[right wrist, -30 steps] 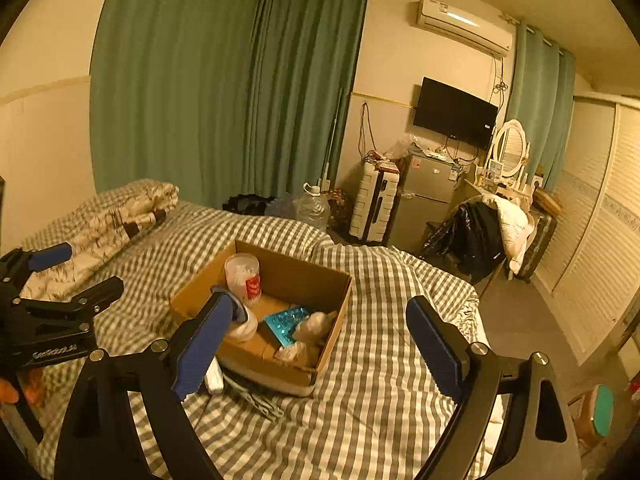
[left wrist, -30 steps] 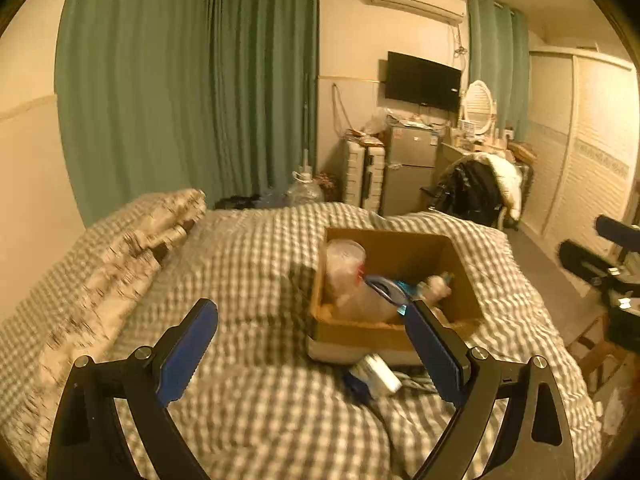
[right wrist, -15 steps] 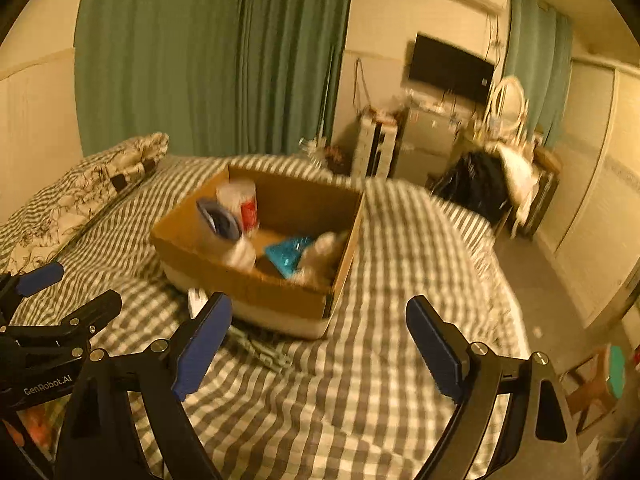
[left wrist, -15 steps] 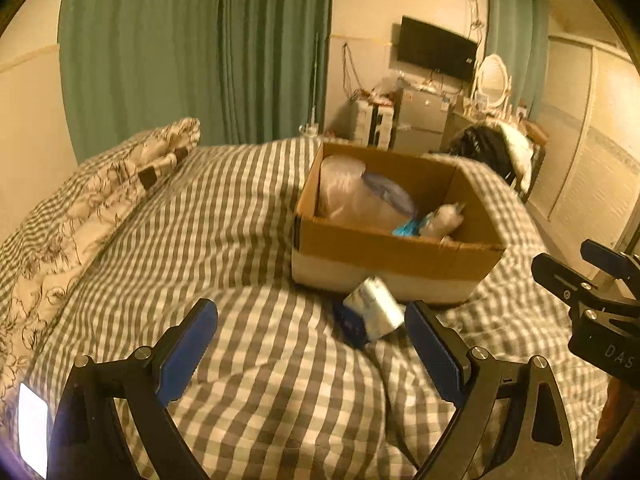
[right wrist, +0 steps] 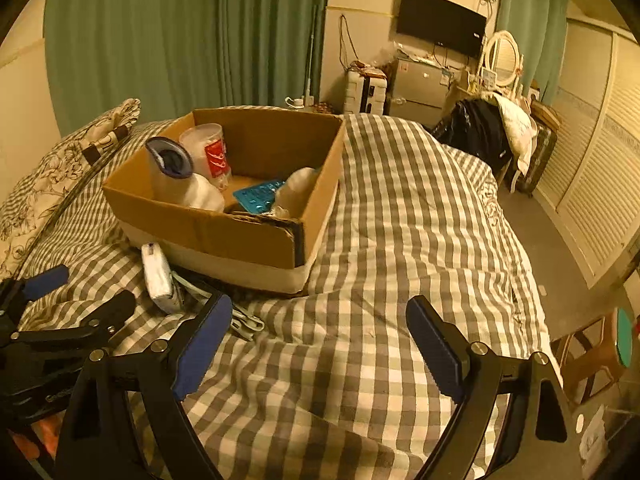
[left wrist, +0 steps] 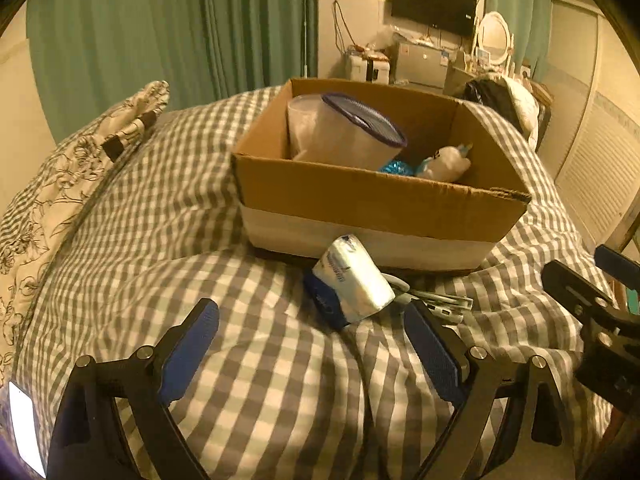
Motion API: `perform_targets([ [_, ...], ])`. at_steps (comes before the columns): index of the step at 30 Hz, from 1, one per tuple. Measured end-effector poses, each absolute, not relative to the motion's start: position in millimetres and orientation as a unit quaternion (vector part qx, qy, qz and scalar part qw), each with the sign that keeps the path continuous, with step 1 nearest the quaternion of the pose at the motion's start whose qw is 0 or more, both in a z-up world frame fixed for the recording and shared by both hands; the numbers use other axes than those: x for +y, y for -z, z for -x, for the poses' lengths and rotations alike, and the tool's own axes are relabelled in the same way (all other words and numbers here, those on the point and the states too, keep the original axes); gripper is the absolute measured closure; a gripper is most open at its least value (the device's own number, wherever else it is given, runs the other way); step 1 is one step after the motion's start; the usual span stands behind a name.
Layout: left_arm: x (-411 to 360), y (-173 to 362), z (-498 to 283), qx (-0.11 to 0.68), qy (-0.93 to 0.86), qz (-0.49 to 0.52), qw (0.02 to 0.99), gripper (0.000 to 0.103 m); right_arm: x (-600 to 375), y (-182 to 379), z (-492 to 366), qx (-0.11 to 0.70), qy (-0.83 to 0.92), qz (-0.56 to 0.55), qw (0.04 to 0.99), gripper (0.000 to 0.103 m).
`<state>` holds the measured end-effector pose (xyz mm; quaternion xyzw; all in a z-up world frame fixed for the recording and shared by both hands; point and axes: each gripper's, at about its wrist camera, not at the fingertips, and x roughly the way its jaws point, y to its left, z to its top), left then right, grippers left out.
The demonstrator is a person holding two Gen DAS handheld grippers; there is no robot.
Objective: Organize objects
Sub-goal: 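Grasp the white tissue pack with the left gripper, then grasp the grey clothes-peg strip with the right gripper while the left holds the tissue pack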
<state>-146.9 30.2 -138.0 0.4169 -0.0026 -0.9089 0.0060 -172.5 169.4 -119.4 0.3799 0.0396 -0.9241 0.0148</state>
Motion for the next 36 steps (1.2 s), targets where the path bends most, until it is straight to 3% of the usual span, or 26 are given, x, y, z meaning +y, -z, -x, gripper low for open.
perform_targets([
  [12, 49, 159, 180, -0.002, 0.897, -0.441, -0.023, 0.022, 173, 132, 180, 0.029, 0.917, -0.398, 0.02, 0.014],
  [13, 50, 160, 182, -0.003, 0.897, -0.441, -0.021, 0.026, 173, 133, 180, 0.029, 0.917, -0.398, 0.02, 0.014],
  [17, 44, 169, 183, 0.014, 0.89, -0.454, -0.03, 0.069, 174, 134, 181, 0.026, 0.916, -0.4, 0.018, 0.014],
  [21, 34, 164, 169, 0.026, 0.895, -0.444, -0.028, 0.079, 170, 135, 180, 0.034, 0.915, -0.401, 0.018, 0.014],
  [30, -5, 123, 136, 0.06, 0.908, -0.414, -0.022, 0.081, 138, 133, 178, 0.08, 0.913, -0.395, 0.066, 0.014],
  [36, -23, 113, 130, 0.051, 0.913, -0.404, -0.014, 0.081, 101, 152, 187, 0.153, 0.884, -0.428, 0.114, 0.014],
])
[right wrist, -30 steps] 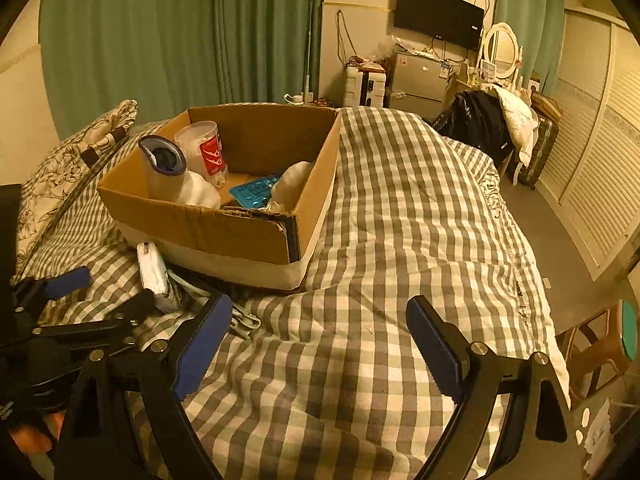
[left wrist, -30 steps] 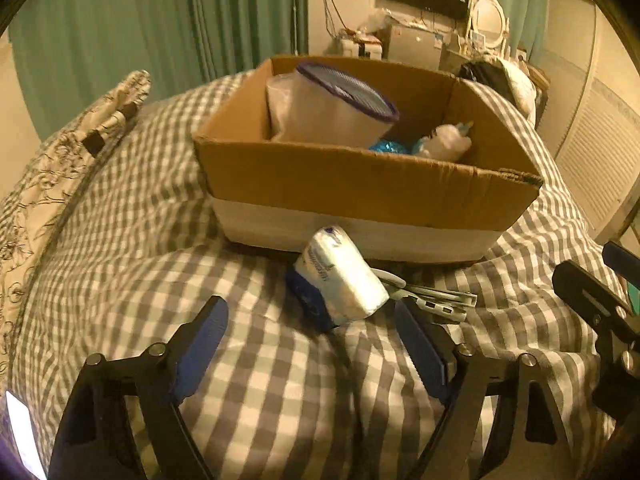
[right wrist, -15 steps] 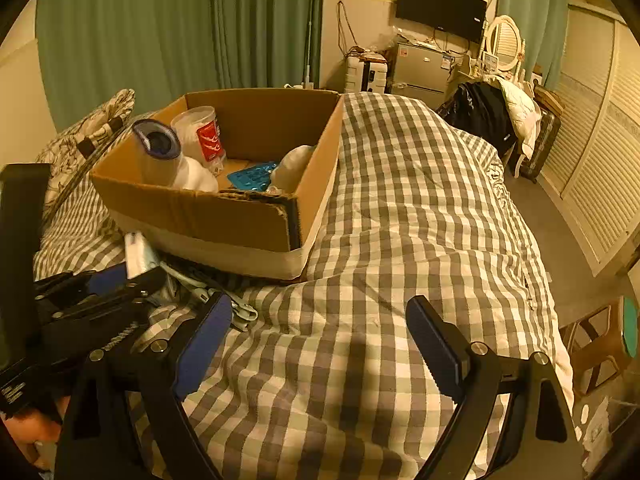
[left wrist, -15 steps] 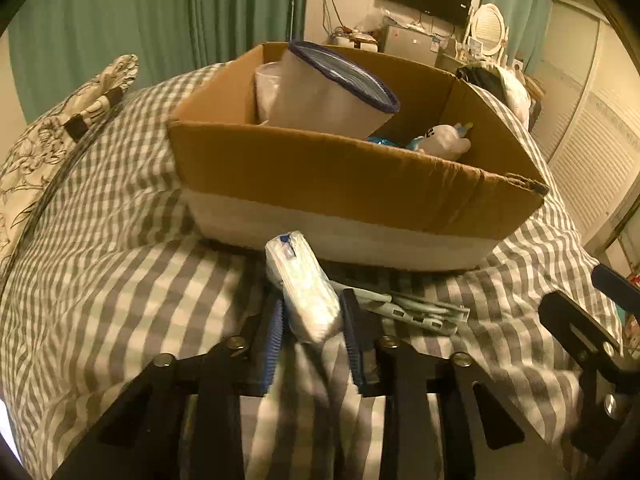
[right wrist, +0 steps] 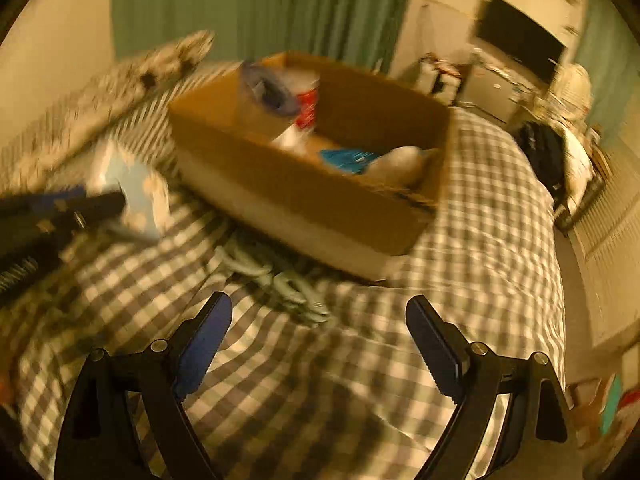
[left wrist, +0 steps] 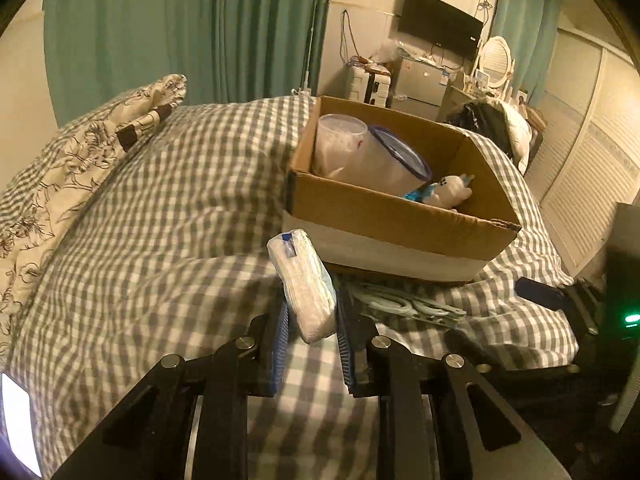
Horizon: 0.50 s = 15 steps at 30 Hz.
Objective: Organize objects
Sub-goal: 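Grasp the grey clothes-peg strip with the right gripper while the left holds the tissue pack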
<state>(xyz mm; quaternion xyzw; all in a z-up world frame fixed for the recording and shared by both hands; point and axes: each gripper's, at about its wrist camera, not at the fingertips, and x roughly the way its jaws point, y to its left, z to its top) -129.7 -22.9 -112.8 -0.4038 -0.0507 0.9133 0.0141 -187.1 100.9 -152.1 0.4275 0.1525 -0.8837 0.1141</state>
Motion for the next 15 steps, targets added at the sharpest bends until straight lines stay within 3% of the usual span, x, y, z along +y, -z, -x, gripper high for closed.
perform_targets([
  [7, -33, 123, 126, -0.066, -0.914, 0.4, 0.013, 0.081, 58, 184, 209, 0.248, 0.845, -0.458, 0.12, 0.015],
  [11, -35, 127, 125, -0.071, -0.915, 0.396, 0.015, 0.081, 39, 210, 226, 0.284, 0.815, -0.489, 0.124, 0.026],
  [15, -34, 133, 126, -0.067, -0.916, 0.395, 0.019, 0.081, 36, 223, 240, 0.283, 0.809, -0.504, 0.107, 0.029],
])
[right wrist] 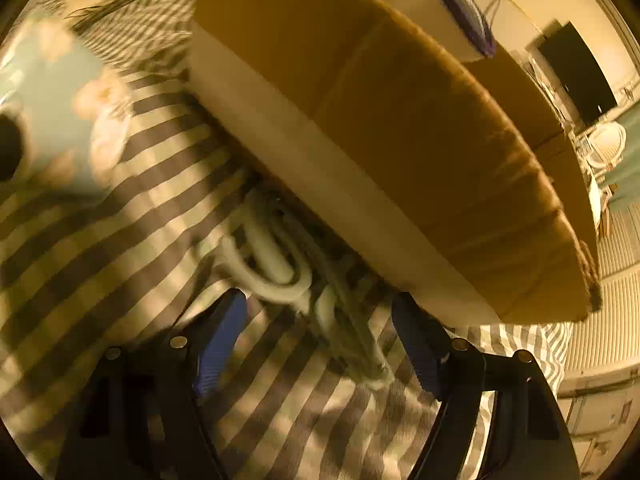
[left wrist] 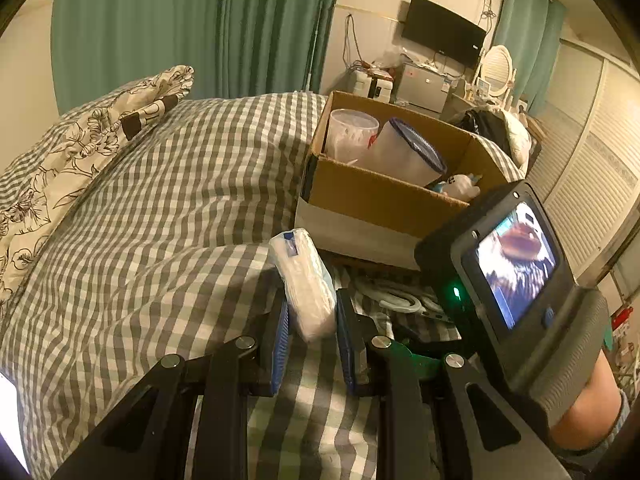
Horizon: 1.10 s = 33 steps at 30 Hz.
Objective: Organize objects
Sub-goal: 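Grasp the grey clothes-peg strip with the right gripper while the left holds the tissue pack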
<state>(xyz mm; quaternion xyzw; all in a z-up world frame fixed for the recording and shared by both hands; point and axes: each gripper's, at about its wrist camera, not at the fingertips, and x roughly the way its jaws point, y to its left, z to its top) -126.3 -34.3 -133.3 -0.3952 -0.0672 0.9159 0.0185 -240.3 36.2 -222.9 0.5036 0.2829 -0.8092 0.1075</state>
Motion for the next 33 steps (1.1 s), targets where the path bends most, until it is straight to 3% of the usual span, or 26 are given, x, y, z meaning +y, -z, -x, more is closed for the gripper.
perform_targets([
  [3, -35, 135, 126, -0.07, -0.916, 0.394, 0.022, 0.081, 40, 230, 246, 0.273, 0.803, -0.52, 0.101, 0.044],
  [4, -36, 134, 126, -0.072, -0.916, 0.394, 0.023, 0.081, 41, 233, 247, 0.273, 0.8, -0.525, 0.098, 0.055],
  [10, -40, 134, 118, -0.082, -0.915, 0.394, 0.025, 0.081, 42, 231, 233, 0.285, 0.809, -0.509, 0.075, 0.073],
  [14, -43, 132, 110, -0.086, -0.913, 0.398, 0.026, 0.082, 50, 210, 210, 0.221, 0.827, -0.503, 0.12, 0.086],
  [21, -38, 122, 89, -0.072, -0.915, 0.397, 0.028, 0.083, 77, 162, 163, 0.127, 0.864, -0.466, 0.143, 0.086],
  [33, -2, 65, 51, -0.043, -0.934, 0.35, 0.056, 0.083, 99, 66, 105, 0.093, 0.908, -0.38, 0.154, 0.087],
])
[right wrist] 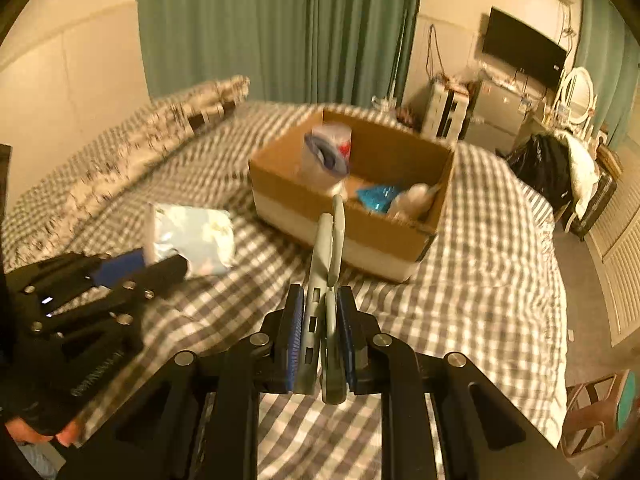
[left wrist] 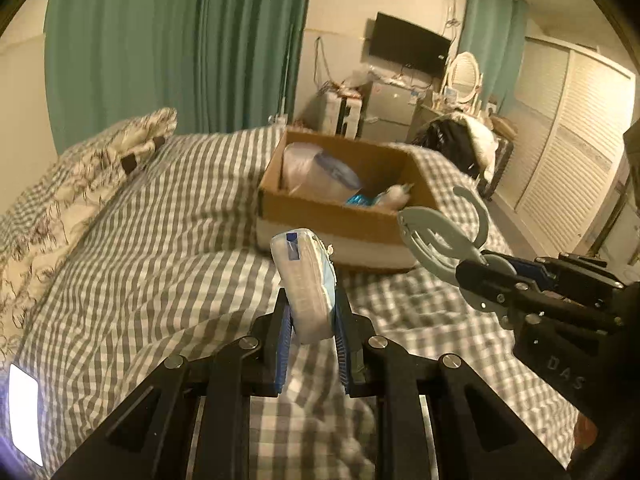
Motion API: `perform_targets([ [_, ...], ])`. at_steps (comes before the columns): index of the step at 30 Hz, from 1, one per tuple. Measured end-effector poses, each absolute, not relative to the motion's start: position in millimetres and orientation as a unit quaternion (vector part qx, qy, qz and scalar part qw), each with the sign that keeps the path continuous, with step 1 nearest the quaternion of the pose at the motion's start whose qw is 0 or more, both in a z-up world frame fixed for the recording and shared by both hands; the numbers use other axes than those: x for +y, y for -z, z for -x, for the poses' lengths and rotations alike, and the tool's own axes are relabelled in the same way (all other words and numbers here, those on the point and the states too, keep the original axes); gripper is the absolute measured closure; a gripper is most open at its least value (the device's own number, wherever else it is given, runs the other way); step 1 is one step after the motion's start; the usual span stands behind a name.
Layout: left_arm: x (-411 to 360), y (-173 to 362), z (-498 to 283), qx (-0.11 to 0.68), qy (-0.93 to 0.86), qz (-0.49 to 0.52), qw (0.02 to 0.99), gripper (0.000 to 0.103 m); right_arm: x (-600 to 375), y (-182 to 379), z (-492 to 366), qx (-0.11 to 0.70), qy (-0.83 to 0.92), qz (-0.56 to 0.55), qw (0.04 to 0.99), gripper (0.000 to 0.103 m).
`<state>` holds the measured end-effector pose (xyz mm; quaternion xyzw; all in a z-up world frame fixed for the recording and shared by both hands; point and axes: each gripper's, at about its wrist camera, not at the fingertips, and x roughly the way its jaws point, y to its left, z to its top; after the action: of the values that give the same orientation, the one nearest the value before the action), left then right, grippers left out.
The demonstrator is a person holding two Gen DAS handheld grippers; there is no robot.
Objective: Organize objects
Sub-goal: 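Grasp the grey clothes-peg strip with the right gripper while the left holds the tissue pack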
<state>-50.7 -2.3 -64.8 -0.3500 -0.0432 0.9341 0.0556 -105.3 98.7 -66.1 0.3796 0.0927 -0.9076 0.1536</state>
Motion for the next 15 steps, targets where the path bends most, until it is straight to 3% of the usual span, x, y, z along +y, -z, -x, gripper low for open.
perform_targets([
  [15, 46, -29, 78, 0.02, -0.962, 0.265, 0.064, 0.083, 123, -35, 95, 0.077, 0.951, -0.259, 0.152, 0.087],
])
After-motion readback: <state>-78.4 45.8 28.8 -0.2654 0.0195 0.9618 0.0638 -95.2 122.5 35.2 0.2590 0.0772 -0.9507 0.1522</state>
